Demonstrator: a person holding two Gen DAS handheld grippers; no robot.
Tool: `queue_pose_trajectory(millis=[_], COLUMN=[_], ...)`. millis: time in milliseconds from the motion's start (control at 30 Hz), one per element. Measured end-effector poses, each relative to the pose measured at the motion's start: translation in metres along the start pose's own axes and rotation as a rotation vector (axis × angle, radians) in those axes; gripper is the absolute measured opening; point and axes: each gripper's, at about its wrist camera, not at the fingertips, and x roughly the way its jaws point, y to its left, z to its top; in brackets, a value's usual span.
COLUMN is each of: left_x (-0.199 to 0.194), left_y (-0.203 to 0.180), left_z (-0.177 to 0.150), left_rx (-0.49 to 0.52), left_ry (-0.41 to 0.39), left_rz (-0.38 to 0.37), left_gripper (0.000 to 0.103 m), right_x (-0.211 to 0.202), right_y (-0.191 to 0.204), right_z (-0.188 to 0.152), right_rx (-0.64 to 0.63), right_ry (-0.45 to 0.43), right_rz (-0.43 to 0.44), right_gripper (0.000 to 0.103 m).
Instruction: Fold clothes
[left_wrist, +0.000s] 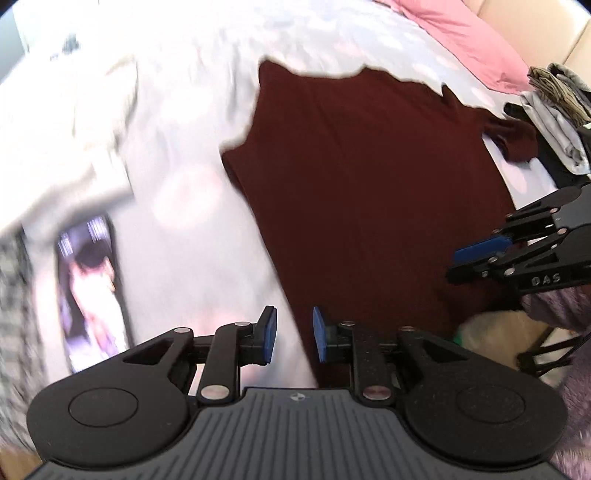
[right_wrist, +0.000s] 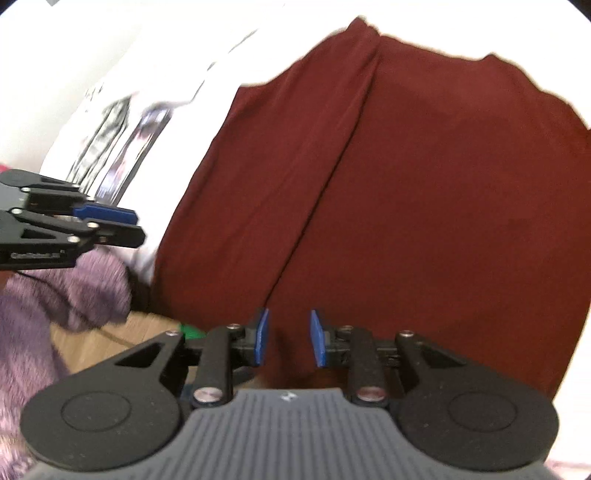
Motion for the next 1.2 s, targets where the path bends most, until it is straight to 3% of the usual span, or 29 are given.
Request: queue_pose_trajectory(millis=[200, 267, 300, 367, 633, 700, 833, 867, 933, 967, 1000, 1200], left_x=[0.008, 0.015, 0.02, 0.03, 0.072, 0.079, 0.084, 0.085, 0.088, 0.089, 0.09, 0.093], left_y=[0.018, 0.023, 0.025, 0.031, 0.051, 0.055, 0.058, 0.059, 0.06, 0.06, 0.061, 0.062], left_z=[0.046, 0.06, 0.065, 0.072, 0.096, 0.101, 0.106, 0.107, 0.11, 0.111, 0.112, 0.114], left_rx=[0.031, 0.041, 0.045, 0.04, 0.002, -0.002, -0.02, -0.024, -0.034, -0.038, -0.043, -0.063], left_ry=[-0.062, -0.086, -0.098, -0.11, -0.073, -0.058, -0.027, -0.019, -0.004, 0.004, 0.011, 0.058], left_rz=[0.032, 0.038, 0.043, 0.045, 0.01, 0.012, 0.015, 0.016, 0.017, 0.018, 0.02, 0.06], left_gripper=[0.021, 0.029, 0.032, 0.037, 0.041, 0.041, 0.025, 0.017, 0.012, 0.009, 0.008, 0.007], right_x=[-0.01, -0.011, -0.011, -0.011, 0.023, 0.034, 0.062, 0.069, 0.08, 0.088, 0.095, 0.111], right_y=[-0.025, -0.035, -0.041, -0.052, -0.081, -0.088, -0.094, -0.096, -0.1, -0.102, -0.102, -0.111], right_z=[0.036, 0.051, 0.059, 0.075, 0.158, 0.181, 0.223, 0.231, 0.242, 0.247, 0.251, 0.268], right_rx=[0.003, 0.011, 0.02, 0.038, 0.045, 0.041, 0.047, 0.054, 0.064, 0.065, 0.065, 0.136], right_ry=[-0.107, -0.15, -0.172, -0.209, -0.283, -0.293, -0.311, -0.305, -0.269, -0.243, -0.229, -0.298], right_rz=[-0.013, 0.0, 0.006, 0.019, 0.092, 0.11, 0.151, 0.164, 0.21, 0.255, 0.291, 0.301], right_gripper=[0.028, 0.028, 0.03, 0.043, 0.047, 0.047, 0.055, 0.056, 0.047, 0.015, 0.005, 0.005])
